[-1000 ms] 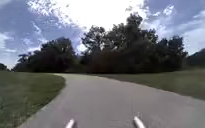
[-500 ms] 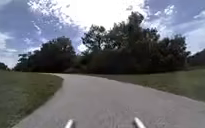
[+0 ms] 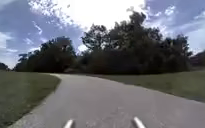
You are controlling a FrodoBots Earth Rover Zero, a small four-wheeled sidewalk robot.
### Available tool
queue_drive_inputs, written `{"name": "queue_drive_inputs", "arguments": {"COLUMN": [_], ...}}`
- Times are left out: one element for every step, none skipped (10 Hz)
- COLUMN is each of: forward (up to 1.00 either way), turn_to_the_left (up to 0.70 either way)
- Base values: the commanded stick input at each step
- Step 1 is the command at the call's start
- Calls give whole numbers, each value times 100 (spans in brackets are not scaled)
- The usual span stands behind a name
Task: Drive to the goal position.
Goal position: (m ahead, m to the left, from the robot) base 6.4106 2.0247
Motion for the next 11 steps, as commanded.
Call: {"name": "queue_drive_inputs", "arguments": {"forward": [70, 70, 70, 70, 70, 70, 70, 70, 70, 70, 70], "turn_to_the_left": [0, 0, 0, 6, 16, 26, 35, 35, 35, 25, 10]}}
